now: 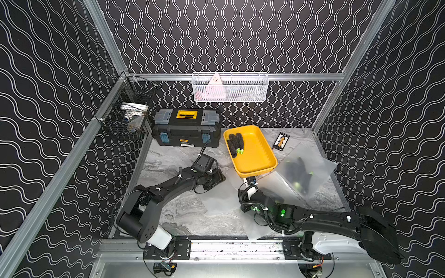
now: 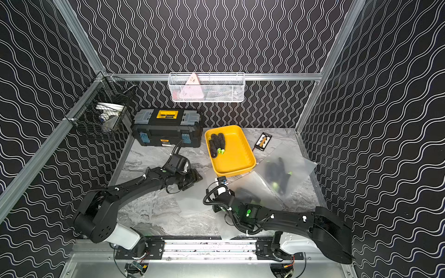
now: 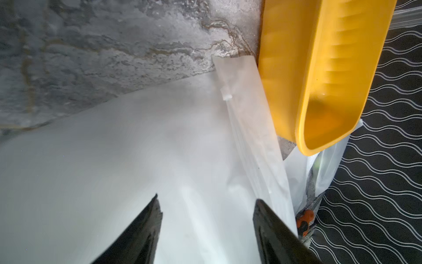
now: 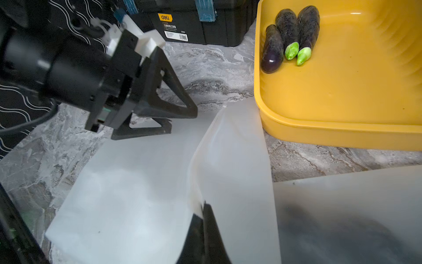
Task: Place the eggplant in a zip-top bag and seal the zipper
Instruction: Adjust the zipper food storage bag at the center of the board, then open the zipper of the food storage bag at the center of the board.
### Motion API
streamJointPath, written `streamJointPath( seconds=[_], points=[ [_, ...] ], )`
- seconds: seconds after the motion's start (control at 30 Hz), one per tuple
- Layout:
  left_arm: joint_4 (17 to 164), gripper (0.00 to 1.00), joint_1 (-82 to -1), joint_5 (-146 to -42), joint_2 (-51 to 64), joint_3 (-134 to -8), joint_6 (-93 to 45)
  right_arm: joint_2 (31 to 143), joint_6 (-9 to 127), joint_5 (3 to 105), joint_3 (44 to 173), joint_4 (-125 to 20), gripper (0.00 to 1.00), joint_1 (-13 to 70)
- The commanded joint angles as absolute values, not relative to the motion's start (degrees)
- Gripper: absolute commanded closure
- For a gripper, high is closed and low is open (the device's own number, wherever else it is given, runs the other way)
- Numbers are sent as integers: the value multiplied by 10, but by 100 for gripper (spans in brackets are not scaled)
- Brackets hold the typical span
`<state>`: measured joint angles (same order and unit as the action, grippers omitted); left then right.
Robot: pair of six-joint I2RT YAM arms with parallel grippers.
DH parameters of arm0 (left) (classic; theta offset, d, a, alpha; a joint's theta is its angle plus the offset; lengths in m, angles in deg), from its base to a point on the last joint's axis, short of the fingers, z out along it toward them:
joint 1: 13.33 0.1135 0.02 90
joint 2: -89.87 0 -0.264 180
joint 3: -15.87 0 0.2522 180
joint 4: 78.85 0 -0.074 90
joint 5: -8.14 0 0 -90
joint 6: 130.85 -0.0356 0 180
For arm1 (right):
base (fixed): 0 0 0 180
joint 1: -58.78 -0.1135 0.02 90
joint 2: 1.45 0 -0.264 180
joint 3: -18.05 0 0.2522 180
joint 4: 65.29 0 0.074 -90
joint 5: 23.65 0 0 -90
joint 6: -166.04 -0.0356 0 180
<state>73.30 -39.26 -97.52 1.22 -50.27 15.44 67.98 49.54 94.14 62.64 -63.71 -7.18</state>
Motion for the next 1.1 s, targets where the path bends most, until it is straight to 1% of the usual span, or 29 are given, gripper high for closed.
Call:
streamJointPath(
  seconds=[0.0,0.37,0.77,1.07],
  points=[
    [781,33,-398,-979,2,-514,193,676,480,955,632,-655,100,-73],
    [787,38,-404,-967,2,-487,221,693,479,970,641,-650,100,-72],
    [829,37,-420,-970,-30,-483,248,701,480,967,647,-646,100,-71],
    [781,38,-420,-933,-9,-488,242,699,482,973,642,-642,100,-69]
  ],
)
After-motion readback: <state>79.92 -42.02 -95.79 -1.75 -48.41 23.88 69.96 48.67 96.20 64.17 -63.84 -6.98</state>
